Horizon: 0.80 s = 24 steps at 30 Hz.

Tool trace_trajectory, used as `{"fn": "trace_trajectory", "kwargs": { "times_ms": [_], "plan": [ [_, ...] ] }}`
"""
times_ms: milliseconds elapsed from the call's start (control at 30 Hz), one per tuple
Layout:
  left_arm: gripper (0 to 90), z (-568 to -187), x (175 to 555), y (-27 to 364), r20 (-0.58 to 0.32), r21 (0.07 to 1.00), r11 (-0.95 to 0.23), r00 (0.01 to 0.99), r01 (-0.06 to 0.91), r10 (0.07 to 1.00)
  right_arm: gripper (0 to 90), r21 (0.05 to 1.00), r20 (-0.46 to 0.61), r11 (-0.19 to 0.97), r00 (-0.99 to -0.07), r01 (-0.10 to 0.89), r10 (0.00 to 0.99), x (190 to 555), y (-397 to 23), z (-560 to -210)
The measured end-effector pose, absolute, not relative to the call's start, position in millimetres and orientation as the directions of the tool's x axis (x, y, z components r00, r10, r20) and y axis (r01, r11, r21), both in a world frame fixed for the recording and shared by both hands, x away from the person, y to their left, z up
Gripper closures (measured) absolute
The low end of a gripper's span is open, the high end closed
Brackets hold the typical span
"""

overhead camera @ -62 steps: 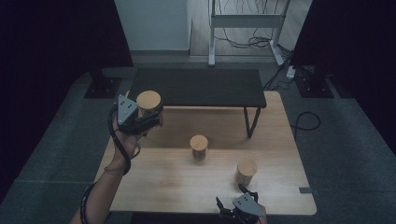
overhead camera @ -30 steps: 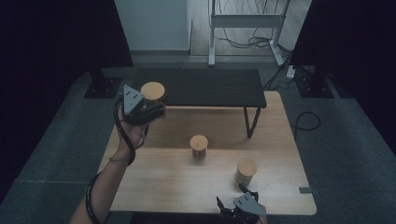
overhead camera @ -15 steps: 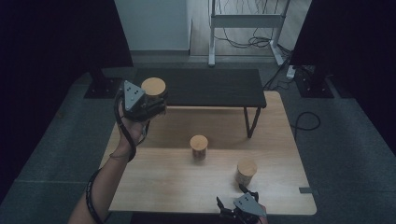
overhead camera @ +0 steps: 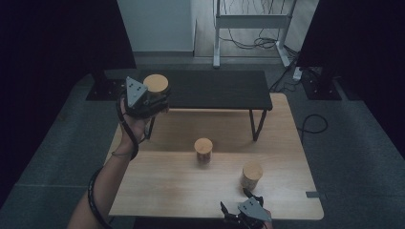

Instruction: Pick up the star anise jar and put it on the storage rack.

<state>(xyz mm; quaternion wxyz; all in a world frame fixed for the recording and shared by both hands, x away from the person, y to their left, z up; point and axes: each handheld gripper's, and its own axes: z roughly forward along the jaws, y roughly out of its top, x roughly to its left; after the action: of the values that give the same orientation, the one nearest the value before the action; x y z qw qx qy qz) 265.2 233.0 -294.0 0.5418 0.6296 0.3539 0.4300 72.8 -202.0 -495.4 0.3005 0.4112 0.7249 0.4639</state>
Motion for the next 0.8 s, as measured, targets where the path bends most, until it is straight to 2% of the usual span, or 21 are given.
{"fn": "trace_trajectory", "kwargs": {
  "times_ms": [800],
  "plan": [
    [26.1, -298.4, 288.4, 231.3, 0.15, 0.987, -0.161, 0.353, 0.001, 0.923, 7.7, 0.92, -0.04, 0.218, -0.476, 0.325, 0.878, 74.6, -203.3, -495.7]
  ]
}}
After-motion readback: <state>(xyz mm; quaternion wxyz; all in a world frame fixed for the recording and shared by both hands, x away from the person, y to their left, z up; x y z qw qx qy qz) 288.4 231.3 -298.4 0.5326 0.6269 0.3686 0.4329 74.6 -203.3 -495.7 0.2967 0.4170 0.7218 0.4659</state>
